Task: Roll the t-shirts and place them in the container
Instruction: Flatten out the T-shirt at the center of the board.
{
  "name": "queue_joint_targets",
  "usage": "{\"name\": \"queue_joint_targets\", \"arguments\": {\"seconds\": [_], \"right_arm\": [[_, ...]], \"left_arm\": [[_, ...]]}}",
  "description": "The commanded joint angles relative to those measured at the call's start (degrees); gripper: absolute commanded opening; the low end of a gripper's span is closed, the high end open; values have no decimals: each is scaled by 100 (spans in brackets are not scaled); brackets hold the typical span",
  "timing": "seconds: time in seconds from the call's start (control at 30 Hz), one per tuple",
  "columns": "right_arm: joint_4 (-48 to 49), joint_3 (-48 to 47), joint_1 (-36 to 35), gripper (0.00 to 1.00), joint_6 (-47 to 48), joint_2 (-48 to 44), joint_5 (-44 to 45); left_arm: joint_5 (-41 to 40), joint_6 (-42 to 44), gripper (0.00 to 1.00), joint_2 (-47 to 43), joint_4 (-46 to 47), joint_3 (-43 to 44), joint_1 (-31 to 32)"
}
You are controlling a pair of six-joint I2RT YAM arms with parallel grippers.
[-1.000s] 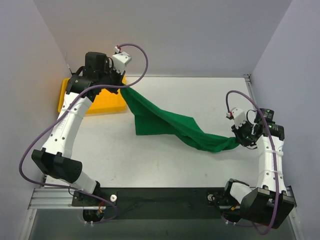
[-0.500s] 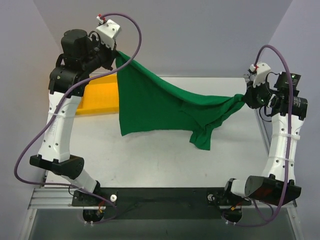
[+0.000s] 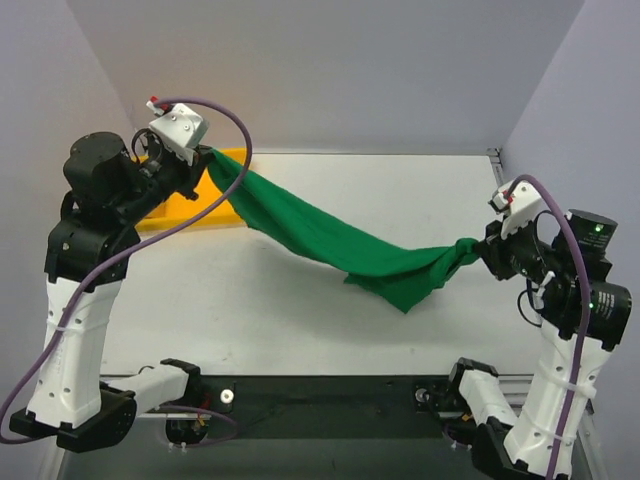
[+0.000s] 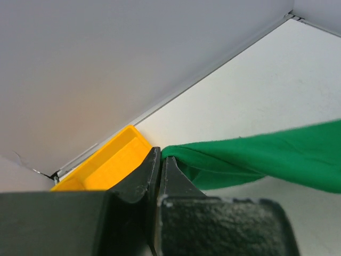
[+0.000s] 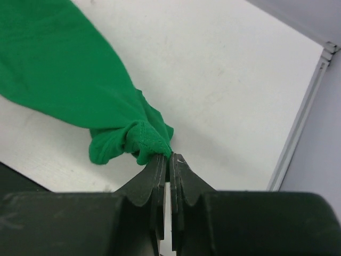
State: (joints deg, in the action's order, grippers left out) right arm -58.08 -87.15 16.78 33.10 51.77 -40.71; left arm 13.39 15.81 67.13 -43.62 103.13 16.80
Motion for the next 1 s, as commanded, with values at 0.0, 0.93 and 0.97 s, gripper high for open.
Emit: {"name": "queue_joint_targets", "arguments": {"seconds": [0.0,0.93,0.97], "right_arm": [[-125,602,-51,0,197,447,-209],[1889,4663,-5165,44,4440,439,476],[1836,4742,-5323,43,4494,553,459]], "left_arm": [[6,211,0,378,819,-450,-10],[726,-508,0,4396,-235,-126,298],[788,-544,0,4396,-226,-196,289]]}}
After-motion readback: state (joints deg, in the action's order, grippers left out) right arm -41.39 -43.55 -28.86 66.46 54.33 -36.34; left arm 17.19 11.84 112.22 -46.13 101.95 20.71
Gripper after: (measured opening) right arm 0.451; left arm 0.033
